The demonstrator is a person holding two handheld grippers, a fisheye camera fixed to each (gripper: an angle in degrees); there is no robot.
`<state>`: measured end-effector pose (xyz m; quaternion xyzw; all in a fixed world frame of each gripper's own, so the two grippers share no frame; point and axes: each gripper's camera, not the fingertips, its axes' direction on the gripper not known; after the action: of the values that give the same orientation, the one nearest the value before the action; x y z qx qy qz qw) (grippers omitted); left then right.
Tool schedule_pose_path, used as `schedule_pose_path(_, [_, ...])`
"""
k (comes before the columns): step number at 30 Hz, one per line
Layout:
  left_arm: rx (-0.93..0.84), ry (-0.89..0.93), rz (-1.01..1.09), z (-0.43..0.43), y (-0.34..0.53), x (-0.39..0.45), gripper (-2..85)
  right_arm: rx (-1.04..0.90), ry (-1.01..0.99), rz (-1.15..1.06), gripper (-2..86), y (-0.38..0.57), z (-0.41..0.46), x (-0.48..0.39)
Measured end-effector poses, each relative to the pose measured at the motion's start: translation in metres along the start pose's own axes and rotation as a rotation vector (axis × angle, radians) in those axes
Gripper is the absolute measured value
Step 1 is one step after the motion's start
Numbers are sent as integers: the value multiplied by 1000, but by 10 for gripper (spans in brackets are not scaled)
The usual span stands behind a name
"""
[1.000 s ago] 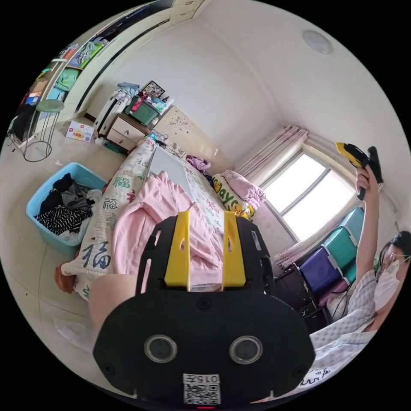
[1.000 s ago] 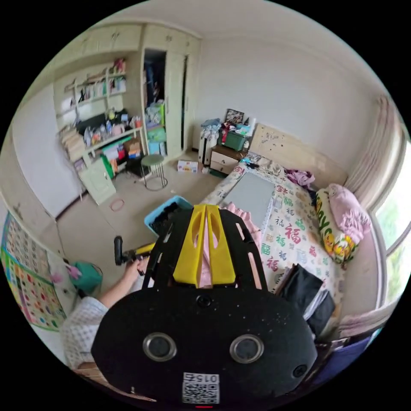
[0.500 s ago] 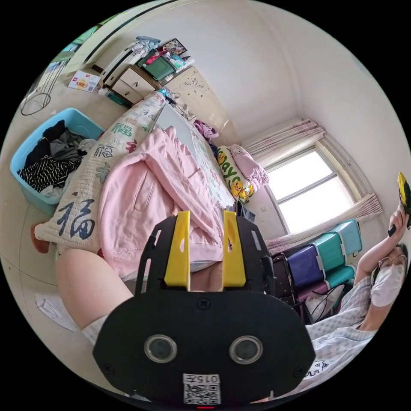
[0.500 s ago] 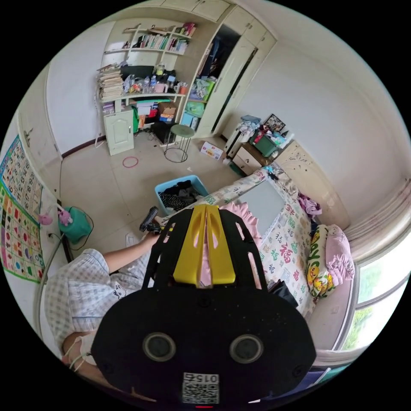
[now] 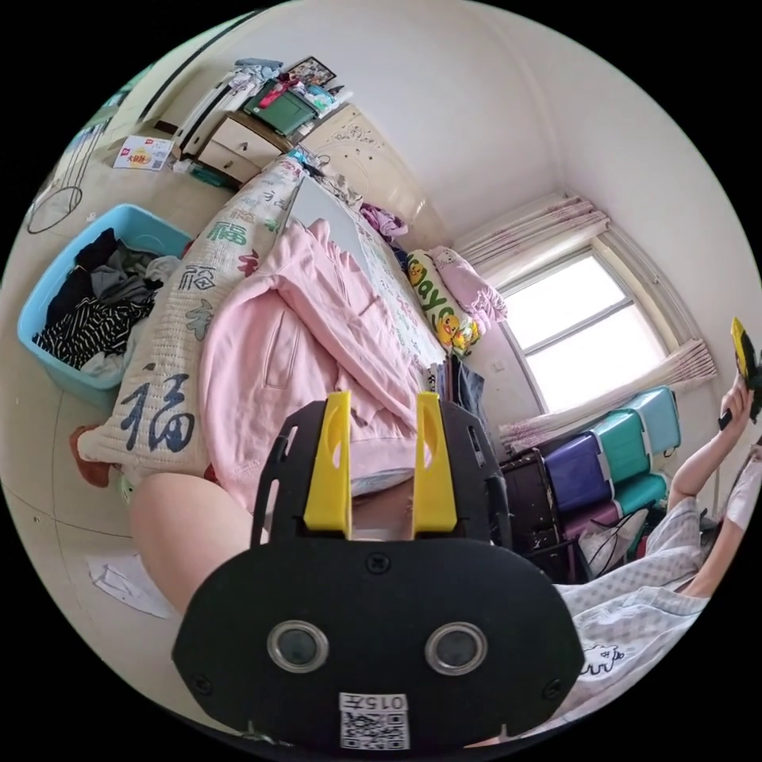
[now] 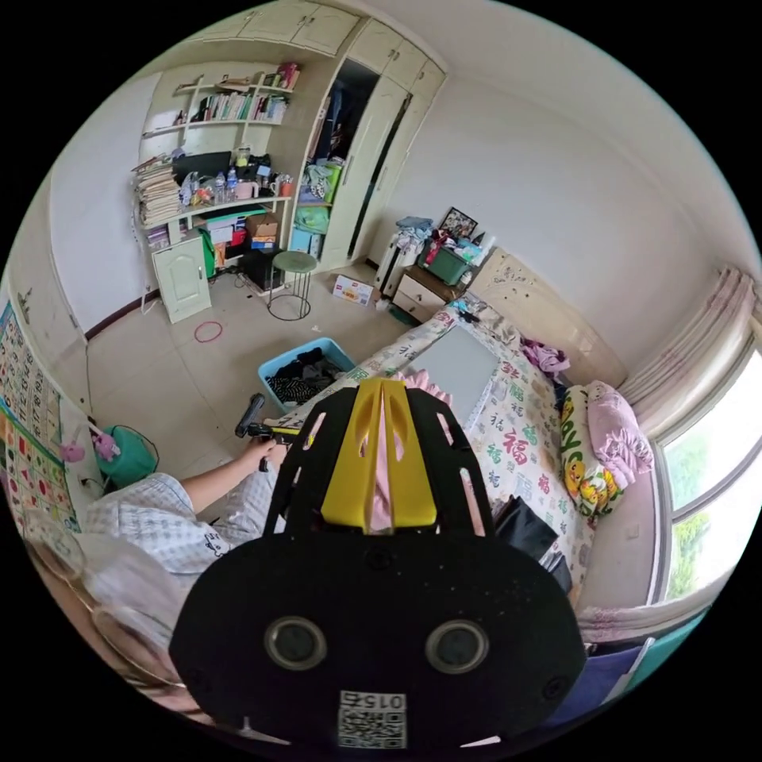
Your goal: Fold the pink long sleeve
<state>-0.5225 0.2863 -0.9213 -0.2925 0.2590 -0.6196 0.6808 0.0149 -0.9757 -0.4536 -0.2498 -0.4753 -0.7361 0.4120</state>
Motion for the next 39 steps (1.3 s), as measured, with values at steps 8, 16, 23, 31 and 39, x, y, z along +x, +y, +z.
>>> schedule_pose_path(8, [128,92,-132,15,-19,-53,118,67,-456,70,-6,-40,169,142])
schedule_pose_path(16, [107,69,-222,70,-95,-110,136,-165,-556,198,8,-124,461,242])
schedule_pose_path(23, [55,-25,-276,129,-173,-161,160,-379,-565,325,112,-261,676,255])
schedule_pose_path(31, [109,-6,-341,138,-196,-204,114,-499,-519,379,135,-423,799,234])
schedule_pose_path(39, [209,128,-459,115,-192,-243,12,-402,-508,393,1,-598,802,198])
